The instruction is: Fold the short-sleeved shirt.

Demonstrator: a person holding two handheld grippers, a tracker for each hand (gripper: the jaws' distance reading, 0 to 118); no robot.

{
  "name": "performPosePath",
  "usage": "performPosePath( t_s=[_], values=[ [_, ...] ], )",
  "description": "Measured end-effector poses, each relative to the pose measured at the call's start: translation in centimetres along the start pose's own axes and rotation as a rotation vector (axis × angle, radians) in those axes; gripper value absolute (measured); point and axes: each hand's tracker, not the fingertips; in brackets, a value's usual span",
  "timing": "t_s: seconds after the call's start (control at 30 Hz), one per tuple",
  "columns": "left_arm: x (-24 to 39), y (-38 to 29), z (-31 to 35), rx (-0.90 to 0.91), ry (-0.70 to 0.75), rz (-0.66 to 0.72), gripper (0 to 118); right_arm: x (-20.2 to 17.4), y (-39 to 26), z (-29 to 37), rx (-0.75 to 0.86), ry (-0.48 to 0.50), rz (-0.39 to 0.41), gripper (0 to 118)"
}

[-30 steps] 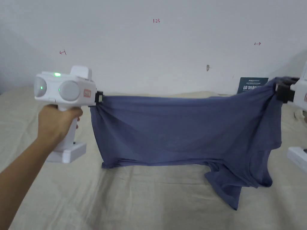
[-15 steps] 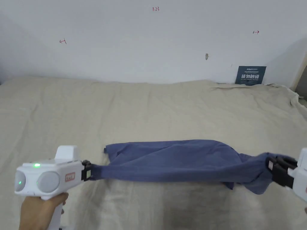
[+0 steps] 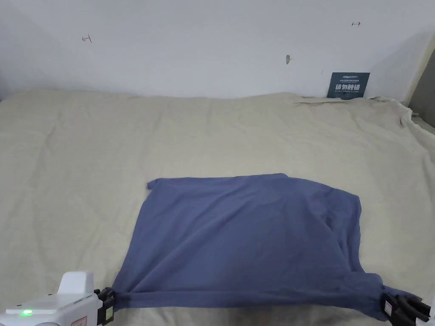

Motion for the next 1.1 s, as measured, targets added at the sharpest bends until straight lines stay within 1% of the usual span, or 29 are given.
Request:
performPosePath(
  t_s=[0.17,0.33,0.5,0.53,0.63,0.7,0.73,0.77,0.8,0.83,0.87,0.9,0.93,0.97,1.0,1.1],
  values=[
    [0.2,-2.6,0.6,-0.031,0.024,-0.024,0,0.7,-2.6,1.0,-0.05,-0.01,-0.035,4],
    [0.1,-4.0,0.4,-0.046,0.026,-0.011,0,1.6,-4.7,0.8,-0.089,-0.03,-0.072,4],
    [0.5,-4.9,-1.3,-0.083,0.054,-0.038,1,2.0,-6.0,-1.5,-0.18,-0.079,-0.12,4],
    [0.6,-5.1,-1.8,-0.095,0.06,-0.039,3,1.4,-6.3,-2.0,-0.2,-0.091,-0.13,4],
    [0.9,-5.7,-2.7,-0.121,0.076,-0.029,5,1.3,-7.0,-3.7,-0.272,-0.125,-0.134,4],
    [1.3,-5.8,-2.3,-0.096,0.104,-0.046,15,0.6,-7.2,-3.8,-0.271,-0.136,-0.131,5],
    [1.6,-5.8,-1.9,-0.097,0.125,-0.059,22,0.4,-7.1,-3.7,-0.274,-0.138,-0.129,5],
    [1.8,-5.7,-1.8,-0.105,0.164,-0.085,35,0.3,-6.9,-3.5,-0.272,-0.139,-0.126,6],
    [1.9,-5.7,-1.7,-0.115,0.187,-0.102,56,0.0,-6.8,-3.2,-0.272,-0.142,-0.122,11],
    [2.1,-5.5,-1.5,-0.128,0.203,-0.109,73,-0.3,-6.4,-2.7,-0.267,-0.15,-0.114,22],
    [2.0,-5.3,-1.2,-0.128,0.197,-0.105,89,-0.6,-5.9,-2.3,-0.253,-0.158,-0.104,41],
    [2.0,-5.2,-0.9,-0.123,0.192,-0.102,105,-0.8,-5.5,-1.9,-0.233,-0.166,-0.094,69],
    [2.0,-4.8,-0.3,-0.095,0.177,-0.084,111,-0.7,-5.0,-1.4,-0.192,-0.165,-0.081,88],
    [2.1,-4.4,0.3,-0.063,0.163,-0.059,112,-0.9,-4.4,-0.9,-0.16,-0.169,-0.074,100],
    [2.2,-3.9,0.9,-0.04,0.152,-0.036,112,-1.1,-3.7,-0.5,-0.127,-0.165,-0.07,106],
    [2.6,-2.3,2.6,0.058,0.118,0.015,112,-2.0,-1.3,1.1,-0.024,-0.161,-0.044,106]
  ],
)
